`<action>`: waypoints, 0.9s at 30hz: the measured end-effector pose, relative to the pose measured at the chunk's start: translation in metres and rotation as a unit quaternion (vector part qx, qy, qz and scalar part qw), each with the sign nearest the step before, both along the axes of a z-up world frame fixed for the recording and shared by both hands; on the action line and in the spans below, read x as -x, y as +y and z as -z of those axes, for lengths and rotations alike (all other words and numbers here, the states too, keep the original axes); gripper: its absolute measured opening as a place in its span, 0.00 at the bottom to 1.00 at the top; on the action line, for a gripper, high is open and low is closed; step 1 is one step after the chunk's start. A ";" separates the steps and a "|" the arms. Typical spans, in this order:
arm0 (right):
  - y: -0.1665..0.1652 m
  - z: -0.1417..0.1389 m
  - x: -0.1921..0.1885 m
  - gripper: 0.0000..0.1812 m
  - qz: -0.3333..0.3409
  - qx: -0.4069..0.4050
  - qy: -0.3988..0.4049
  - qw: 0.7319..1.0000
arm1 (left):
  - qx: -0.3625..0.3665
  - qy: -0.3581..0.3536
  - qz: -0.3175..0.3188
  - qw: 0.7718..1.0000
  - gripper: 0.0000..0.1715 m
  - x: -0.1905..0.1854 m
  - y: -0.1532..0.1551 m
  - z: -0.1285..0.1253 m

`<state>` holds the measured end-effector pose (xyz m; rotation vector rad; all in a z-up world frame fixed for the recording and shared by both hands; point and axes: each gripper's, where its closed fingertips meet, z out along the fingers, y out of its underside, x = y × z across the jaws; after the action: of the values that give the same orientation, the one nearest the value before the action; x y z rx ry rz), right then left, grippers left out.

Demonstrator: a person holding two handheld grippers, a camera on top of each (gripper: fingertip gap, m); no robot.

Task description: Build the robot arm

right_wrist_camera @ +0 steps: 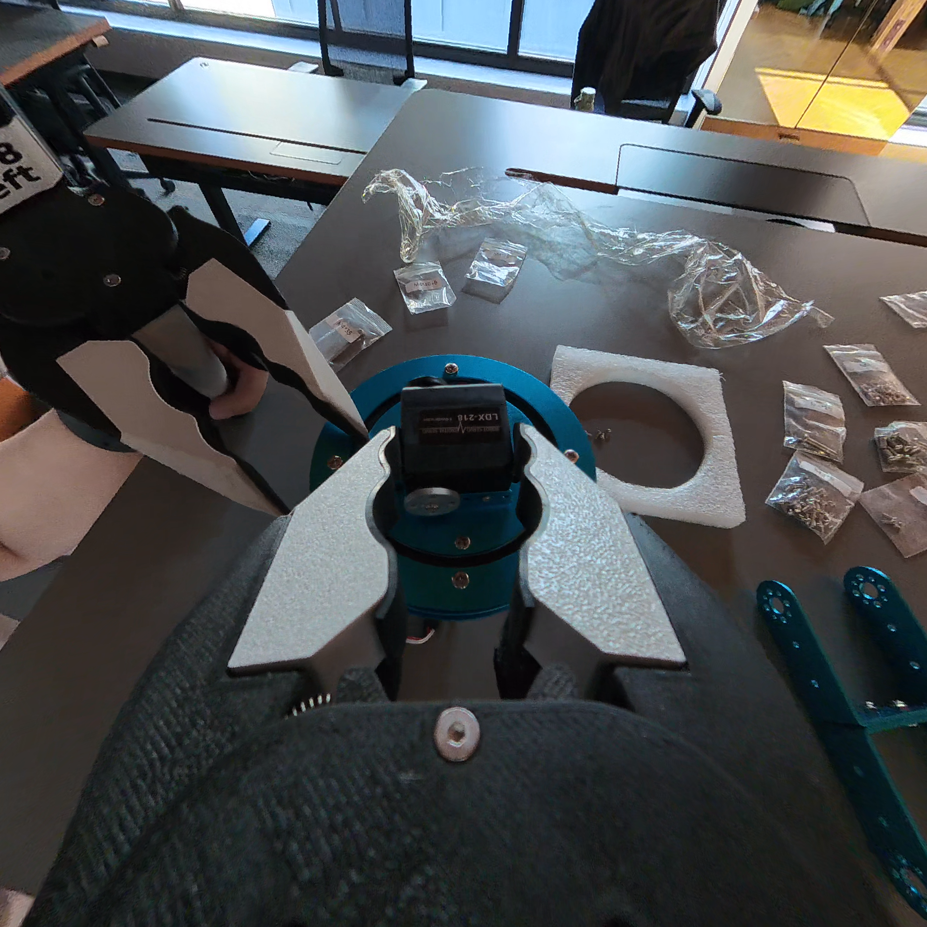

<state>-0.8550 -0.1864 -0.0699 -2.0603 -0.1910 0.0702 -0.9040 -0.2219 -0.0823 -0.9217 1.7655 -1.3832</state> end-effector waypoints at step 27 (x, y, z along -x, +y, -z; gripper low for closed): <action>0.000 0.000 0.002 0.24 0.025 0.002 -0.006 1.000 | 0.005 0.003 0.013 1.000 0.17 0.001 -0.003 0.000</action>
<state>-0.8569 -0.1868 -0.0702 -2.0692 -0.1475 0.0286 -0.9050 -0.2247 -0.0823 -0.9123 1.7824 -1.4087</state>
